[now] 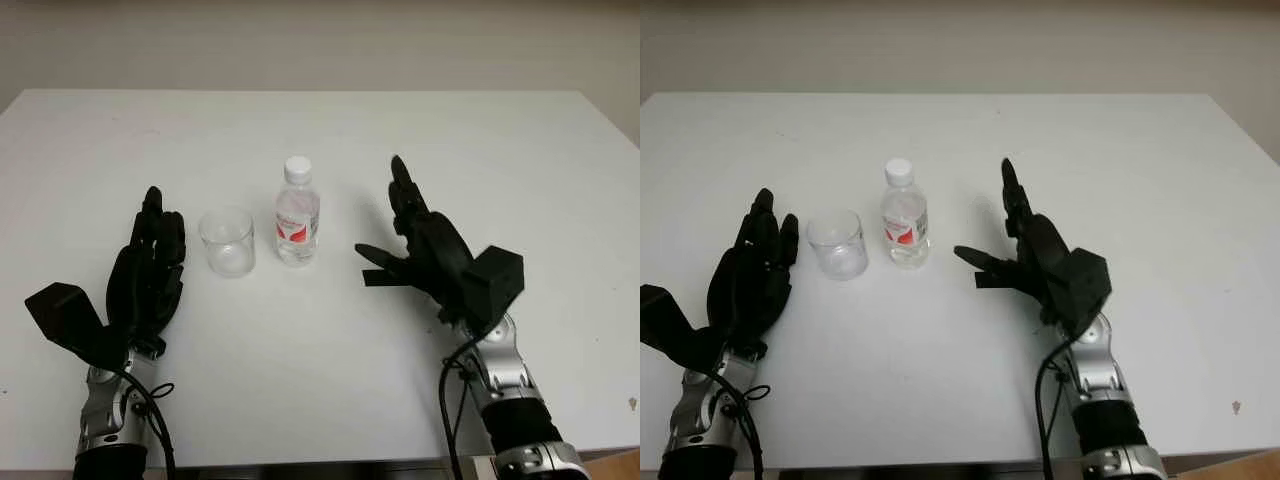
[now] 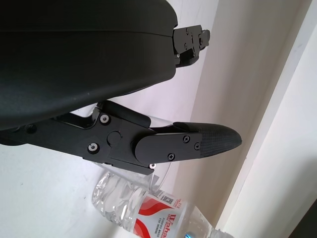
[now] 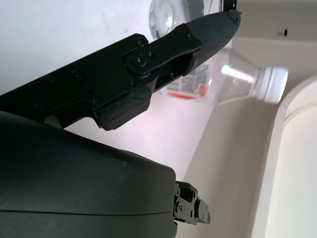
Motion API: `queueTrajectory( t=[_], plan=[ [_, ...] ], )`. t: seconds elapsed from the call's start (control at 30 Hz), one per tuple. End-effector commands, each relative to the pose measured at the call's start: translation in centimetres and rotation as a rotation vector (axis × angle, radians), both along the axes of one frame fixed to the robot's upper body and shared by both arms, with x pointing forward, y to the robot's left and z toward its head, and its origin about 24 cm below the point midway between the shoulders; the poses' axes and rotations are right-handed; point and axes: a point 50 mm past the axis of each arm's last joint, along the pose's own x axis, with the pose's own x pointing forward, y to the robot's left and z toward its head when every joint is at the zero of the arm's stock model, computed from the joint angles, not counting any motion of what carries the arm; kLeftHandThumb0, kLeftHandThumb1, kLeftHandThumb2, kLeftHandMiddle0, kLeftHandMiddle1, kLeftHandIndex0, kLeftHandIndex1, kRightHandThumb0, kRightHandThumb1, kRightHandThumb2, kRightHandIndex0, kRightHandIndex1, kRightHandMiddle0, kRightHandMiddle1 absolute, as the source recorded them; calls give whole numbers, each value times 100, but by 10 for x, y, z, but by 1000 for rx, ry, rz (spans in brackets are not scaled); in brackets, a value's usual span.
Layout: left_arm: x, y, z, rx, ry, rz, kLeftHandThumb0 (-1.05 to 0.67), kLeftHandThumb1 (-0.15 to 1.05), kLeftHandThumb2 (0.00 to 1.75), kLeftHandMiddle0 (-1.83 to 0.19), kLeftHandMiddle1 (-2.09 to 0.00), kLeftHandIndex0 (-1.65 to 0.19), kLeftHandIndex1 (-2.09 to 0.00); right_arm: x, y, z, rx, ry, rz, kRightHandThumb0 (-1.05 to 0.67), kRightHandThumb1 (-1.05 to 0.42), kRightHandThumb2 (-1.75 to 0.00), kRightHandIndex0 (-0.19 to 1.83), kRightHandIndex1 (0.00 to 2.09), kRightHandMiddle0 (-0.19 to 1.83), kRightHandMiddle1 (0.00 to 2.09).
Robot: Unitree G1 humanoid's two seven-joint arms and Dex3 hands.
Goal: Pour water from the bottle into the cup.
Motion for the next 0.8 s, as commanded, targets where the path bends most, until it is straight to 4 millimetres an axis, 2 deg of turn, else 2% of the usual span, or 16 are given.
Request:
queueTrajectory(
  t=[0.0,0.27,0.77],
  plan=[
    [-1,-2,-2,-8,8,1,-73,105,42,14,-5,13,-6,7,12,5,-2,-16,31,-99,-88,-5,-19,0,-19,0],
    [-5,0,-3,4,12,10,-73,105,45,16,-5,14,-5,20,33,4,-29,9,102,-98,-85,-5,-19,0,-19,0],
    [-4,0,-4,-11,11,16,-73,105,42,15,-6,14,-5,28,49,-7,-96,70,125,-95,-86,-6,-19,0,-19,0]
  ],
)
